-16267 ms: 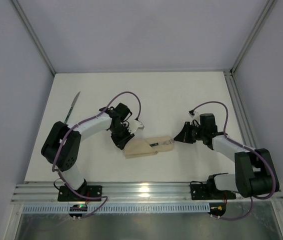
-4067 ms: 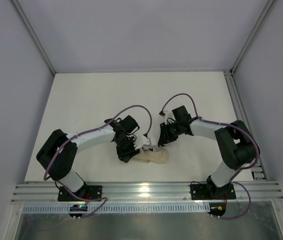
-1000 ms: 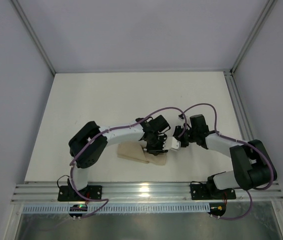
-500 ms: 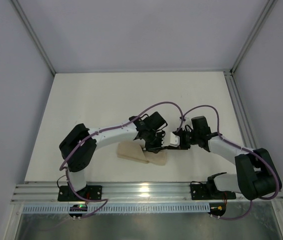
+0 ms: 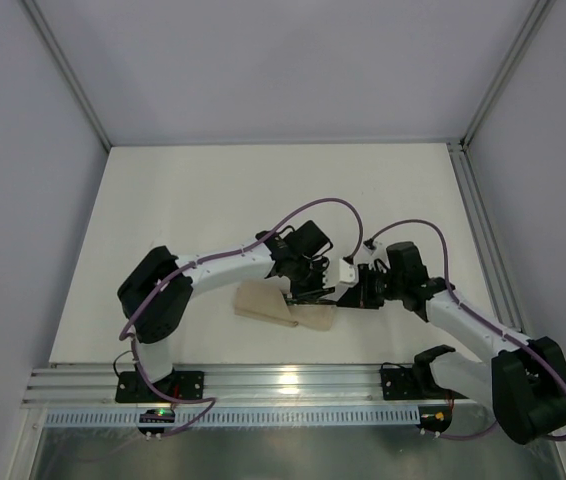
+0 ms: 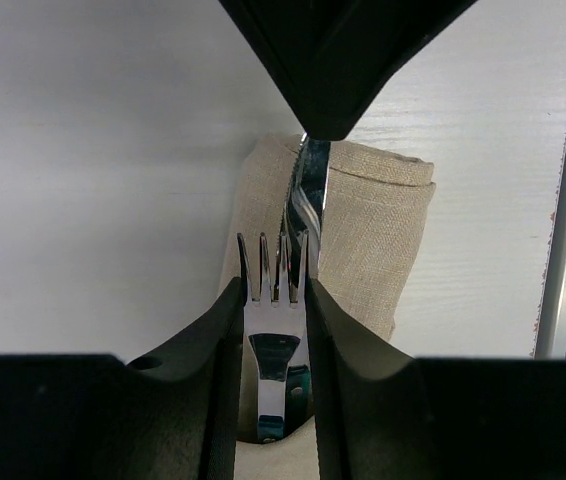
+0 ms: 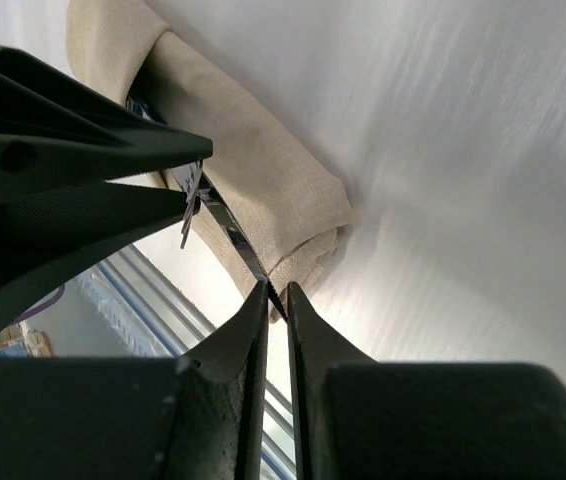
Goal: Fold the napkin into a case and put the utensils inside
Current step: Insert the knife into the folded napkin.
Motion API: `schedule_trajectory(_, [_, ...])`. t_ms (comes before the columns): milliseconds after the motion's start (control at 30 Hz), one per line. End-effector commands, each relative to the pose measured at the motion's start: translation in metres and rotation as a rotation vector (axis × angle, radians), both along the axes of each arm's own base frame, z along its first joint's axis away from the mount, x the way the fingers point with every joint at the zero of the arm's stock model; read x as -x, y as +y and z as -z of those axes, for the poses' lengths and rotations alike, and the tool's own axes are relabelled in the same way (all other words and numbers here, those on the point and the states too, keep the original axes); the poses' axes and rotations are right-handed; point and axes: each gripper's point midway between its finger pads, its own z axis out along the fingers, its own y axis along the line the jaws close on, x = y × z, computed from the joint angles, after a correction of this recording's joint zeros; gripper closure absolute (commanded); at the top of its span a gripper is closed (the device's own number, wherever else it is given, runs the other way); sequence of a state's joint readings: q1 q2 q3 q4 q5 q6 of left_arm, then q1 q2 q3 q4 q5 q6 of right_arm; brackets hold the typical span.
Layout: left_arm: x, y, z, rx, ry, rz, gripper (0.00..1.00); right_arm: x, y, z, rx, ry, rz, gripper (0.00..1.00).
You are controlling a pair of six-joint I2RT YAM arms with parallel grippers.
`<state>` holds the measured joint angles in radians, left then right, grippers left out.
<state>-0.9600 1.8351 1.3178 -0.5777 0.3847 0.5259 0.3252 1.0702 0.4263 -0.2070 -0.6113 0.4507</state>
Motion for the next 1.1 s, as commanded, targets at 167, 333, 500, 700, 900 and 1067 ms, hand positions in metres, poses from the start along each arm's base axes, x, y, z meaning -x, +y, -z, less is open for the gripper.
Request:
schedule_trajectory(167, [-0.006,-0.007,-0.015,0.055,-0.019,-0.021,1.0,0.014,0.008,0.012,0.034,0.053,-0.014,0.89])
schedule_trajectory(333, [-0.006,-0.007,-0.011,0.049,-0.015,-0.021,1.0,0.024,0.013,0.016,0.035,0.081,-0.058,0.89])
schedule_trajectory(500, [-0.002,-0.002,0.0,0.022,0.006,-0.014,1.0,0.028,0.018,0.018,0.029,0.091,-0.043,0.89])
schedule_trajectory(700, [0.003,0.004,0.014,-0.009,0.029,-0.001,1.0,0.033,0.024,0.021,0.006,0.099,-0.035,0.89])
schedule_trajectory(900, [0.008,0.009,0.022,-0.031,0.047,0.014,1.0,0.036,0.028,0.025,-0.011,0.107,-0.038,0.84])
schedule_trajectory(1067, [0.015,0.014,0.03,-0.058,0.076,0.05,0.99,0.034,0.032,0.02,-0.022,0.101,-0.061,0.61])
